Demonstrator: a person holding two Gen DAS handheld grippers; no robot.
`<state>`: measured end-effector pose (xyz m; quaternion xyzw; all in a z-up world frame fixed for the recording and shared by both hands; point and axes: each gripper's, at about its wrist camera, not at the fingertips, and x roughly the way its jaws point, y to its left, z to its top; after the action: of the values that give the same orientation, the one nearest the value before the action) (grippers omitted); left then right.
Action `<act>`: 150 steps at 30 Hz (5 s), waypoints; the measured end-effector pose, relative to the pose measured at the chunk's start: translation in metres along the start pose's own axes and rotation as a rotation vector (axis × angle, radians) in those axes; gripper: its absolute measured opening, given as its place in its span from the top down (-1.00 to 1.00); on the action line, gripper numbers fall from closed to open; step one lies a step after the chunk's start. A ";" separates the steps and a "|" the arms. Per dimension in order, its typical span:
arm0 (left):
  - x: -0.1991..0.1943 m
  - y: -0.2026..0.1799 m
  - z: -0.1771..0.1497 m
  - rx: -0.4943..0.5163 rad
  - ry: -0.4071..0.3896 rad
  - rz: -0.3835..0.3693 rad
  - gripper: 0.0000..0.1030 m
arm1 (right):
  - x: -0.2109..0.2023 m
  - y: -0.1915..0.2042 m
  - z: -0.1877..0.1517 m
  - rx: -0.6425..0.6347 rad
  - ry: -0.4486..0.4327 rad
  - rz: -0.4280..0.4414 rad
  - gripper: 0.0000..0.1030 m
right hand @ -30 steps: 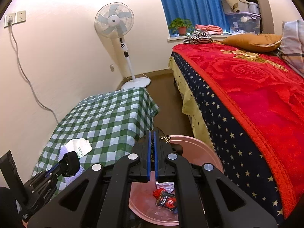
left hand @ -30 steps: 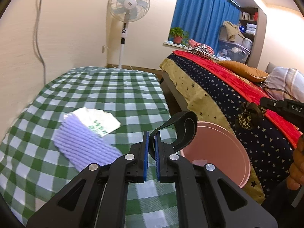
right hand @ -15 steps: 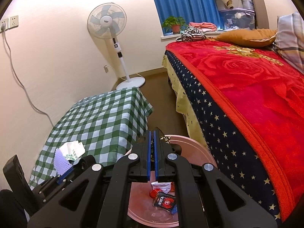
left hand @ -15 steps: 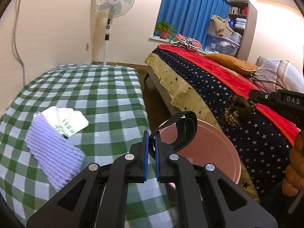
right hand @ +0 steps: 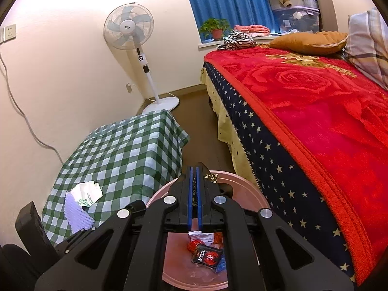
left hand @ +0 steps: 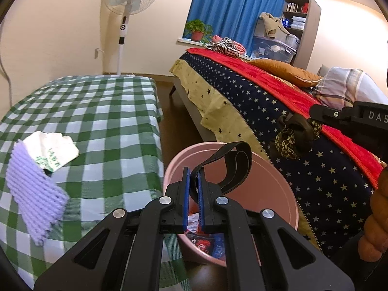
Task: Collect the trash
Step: 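Carry the glove with the right tool over the pink bin while the left tool carries the strap, then open the right tool to drop the glove while the left tool releases the strap, then move both open tools back to the foam net and paper bag, then grasp the white paper bag with the right tool while the left tool grasps the lavender foam net, then lift and carry the paper bag and foam net with both tools over the pink bin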
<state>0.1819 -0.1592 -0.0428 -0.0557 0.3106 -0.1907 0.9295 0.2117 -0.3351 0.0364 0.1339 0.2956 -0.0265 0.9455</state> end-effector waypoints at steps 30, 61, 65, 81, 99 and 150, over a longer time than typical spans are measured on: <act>0.002 -0.002 -0.001 0.005 0.034 -0.041 0.37 | -0.001 -0.008 -0.003 0.022 -0.016 -0.042 0.17; -0.036 0.167 -0.019 -0.359 0.114 0.425 -0.35 | -0.004 0.077 -0.024 -0.119 0.008 0.055 0.18; -0.032 0.170 -0.024 -0.366 0.149 0.425 -0.02 | 0.002 0.084 -0.027 -0.137 0.021 0.064 0.18; -0.064 0.205 -0.032 -0.435 0.096 0.493 0.61 | 0.068 0.169 -0.055 -0.217 0.133 0.280 0.18; -0.076 0.245 -0.033 -0.473 0.087 0.563 0.61 | 0.145 0.263 -0.094 -0.316 0.256 0.429 0.09; -0.107 0.193 -0.025 -0.346 0.016 0.464 0.61 | 0.061 0.214 -0.074 -0.351 0.188 0.324 0.63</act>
<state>0.1504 0.0604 -0.0457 -0.1392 0.3504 0.0824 0.9225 0.2483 -0.1072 -0.0057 0.0151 0.3570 0.1897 0.9145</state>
